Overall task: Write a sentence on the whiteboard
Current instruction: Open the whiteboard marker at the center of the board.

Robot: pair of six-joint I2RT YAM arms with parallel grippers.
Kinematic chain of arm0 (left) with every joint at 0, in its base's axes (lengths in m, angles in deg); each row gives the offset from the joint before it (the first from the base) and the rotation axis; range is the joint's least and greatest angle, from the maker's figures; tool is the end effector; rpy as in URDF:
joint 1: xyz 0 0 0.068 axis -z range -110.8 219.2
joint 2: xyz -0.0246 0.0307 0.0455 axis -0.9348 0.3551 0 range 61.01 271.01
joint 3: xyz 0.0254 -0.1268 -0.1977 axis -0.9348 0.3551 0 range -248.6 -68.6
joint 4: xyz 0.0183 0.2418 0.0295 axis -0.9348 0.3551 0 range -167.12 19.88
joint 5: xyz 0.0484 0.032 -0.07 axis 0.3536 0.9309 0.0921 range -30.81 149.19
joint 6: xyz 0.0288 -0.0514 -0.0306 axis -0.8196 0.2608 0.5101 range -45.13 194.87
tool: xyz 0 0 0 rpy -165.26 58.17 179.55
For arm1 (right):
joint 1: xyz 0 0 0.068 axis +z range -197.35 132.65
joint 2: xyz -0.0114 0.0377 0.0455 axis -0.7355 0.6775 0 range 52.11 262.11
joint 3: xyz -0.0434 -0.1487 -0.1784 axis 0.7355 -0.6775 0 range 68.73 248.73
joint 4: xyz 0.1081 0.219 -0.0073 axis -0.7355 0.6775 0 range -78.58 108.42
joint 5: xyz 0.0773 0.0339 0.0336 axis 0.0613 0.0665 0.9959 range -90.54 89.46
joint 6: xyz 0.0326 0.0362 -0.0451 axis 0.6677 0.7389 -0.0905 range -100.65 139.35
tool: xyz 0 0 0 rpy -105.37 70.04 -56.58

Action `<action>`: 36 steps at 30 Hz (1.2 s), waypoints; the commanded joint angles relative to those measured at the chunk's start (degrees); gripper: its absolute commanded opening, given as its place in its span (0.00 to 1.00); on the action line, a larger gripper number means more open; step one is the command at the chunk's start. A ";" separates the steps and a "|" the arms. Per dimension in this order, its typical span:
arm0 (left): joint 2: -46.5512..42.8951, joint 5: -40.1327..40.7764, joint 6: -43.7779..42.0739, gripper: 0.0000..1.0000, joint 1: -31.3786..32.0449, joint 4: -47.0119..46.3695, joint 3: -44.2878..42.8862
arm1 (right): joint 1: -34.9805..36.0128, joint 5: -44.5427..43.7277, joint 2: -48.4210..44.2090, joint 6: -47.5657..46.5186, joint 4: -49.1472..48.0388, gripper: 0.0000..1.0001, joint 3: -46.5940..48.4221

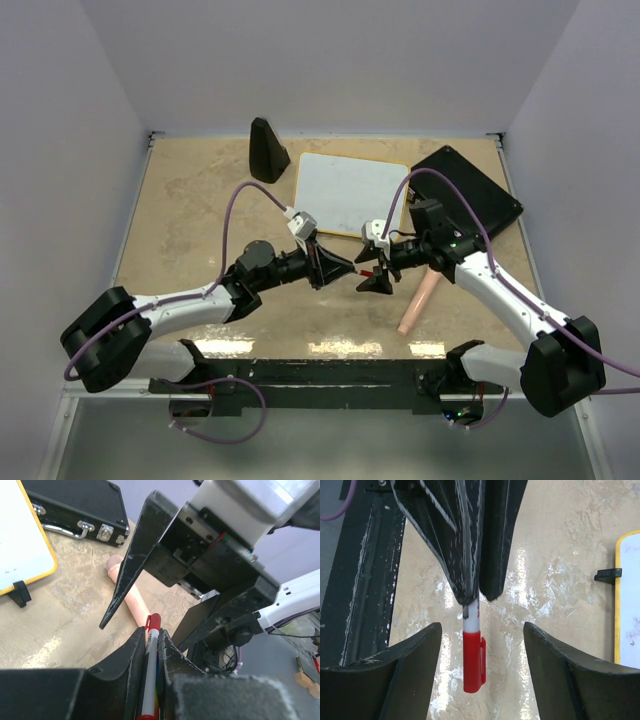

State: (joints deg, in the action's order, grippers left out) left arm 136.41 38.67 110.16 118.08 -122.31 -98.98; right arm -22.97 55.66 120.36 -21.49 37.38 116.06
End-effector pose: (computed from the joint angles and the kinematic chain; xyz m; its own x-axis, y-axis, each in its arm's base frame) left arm 0.1761 -0.2297 0.2146 -0.5391 -0.2052 -0.8169 0.7652 0.2860 -0.5768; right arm 0.2003 0.1389 0.2232 -0.0143 -0.4058 -0.9138 -0.9999 0.0087 0.0118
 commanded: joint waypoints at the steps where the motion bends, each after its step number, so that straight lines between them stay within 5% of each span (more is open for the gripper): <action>1: -4.73 2.05 -1.45 0.00 -0.19 -1.66 1.01 | 0.23 -0.57 -0.22 -4.42 1.82 0.71 2.41; 8: -5.44 1.97 -1.63 0.00 -0.19 -1.04 1.72 | 0.23 1.80 -0.04 -6.62 3.84 0.66 2.59; 19: -3.59 0.30 -1.80 0.00 -0.10 -0.96 0.40 | 0.23 1.89 0.40 -4.77 2.96 0.02 2.94; 21: -3.59 -0.40 -1.89 0.05 -0.10 -1.04 0.49 | 0.23 1.89 0.57 -5.13 3.84 0.00 3.12; 23: -3.76 -1.63 -2.15 0.27 -0.19 -0.25 0.23 | 0.14 2.07 1.01 -6.44 5.41 0.00 3.82; 26: -5.08 -1.99 -3.03 0.46 -0.19 1.94 0.31 | 0.23 2.07 1.62 -7.85 6.82 0.00 4.52; 36: -7.02 -2.34 -3.82 0.51 -0.37 4.50 0.14 | 0.14 2.77 1.80 -10.22 8.58 0.00 4.79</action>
State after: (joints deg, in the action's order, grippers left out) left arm 130.51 37.27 108.06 117.98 -116.80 -97.71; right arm -22.97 56.19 122.22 -29.31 44.50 118.29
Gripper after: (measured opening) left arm 0.509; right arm 0.204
